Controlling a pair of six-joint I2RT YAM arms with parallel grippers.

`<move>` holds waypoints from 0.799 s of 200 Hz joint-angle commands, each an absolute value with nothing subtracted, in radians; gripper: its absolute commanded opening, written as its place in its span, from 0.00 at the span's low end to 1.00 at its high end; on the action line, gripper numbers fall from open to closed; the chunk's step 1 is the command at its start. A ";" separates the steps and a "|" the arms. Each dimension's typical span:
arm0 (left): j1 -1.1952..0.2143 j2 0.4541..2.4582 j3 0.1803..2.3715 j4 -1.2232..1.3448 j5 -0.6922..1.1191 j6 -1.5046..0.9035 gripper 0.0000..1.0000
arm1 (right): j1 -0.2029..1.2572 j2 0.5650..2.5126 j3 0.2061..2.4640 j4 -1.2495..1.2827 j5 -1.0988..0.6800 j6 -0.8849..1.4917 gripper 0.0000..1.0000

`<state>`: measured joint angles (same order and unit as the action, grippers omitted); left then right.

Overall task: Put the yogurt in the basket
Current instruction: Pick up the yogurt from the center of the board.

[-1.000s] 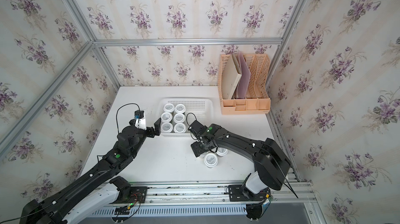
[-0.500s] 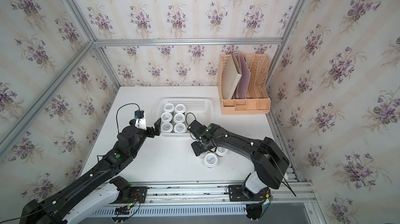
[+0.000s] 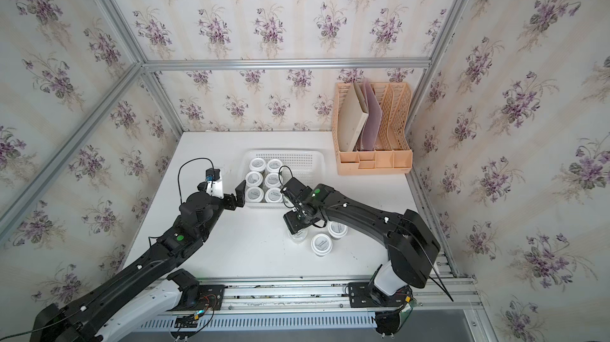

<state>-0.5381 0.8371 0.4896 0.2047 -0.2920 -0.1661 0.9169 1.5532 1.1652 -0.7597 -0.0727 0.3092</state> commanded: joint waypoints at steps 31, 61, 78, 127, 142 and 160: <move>-0.538 0.833 0.493 0.224 -0.307 -0.164 0.99 | 0.919 1.583 1.220 -0.805 -0.053 0.286 0.72; -0.538 0.834 0.491 0.224 -0.307 -0.164 0.99 | 0.938 1.595 1.195 -0.812 -0.017 0.303 0.77; -0.538 0.834 0.492 0.225 -0.306 -0.164 0.99 | 0.946 1.591 1.176 -0.805 -0.014 0.311 0.77; -0.538 0.834 0.492 0.224 -0.305 -0.165 0.99 | 0.964 1.592 1.143 -0.782 -0.021 0.322 0.79; -0.538 0.833 0.492 0.224 -0.305 -0.166 0.99 | 0.973 1.595 1.136 -0.777 -0.021 0.324 0.79; -0.538 0.834 0.491 0.224 -0.302 -0.166 0.99 | 0.978 1.597 1.124 -0.770 -0.019 0.330 0.79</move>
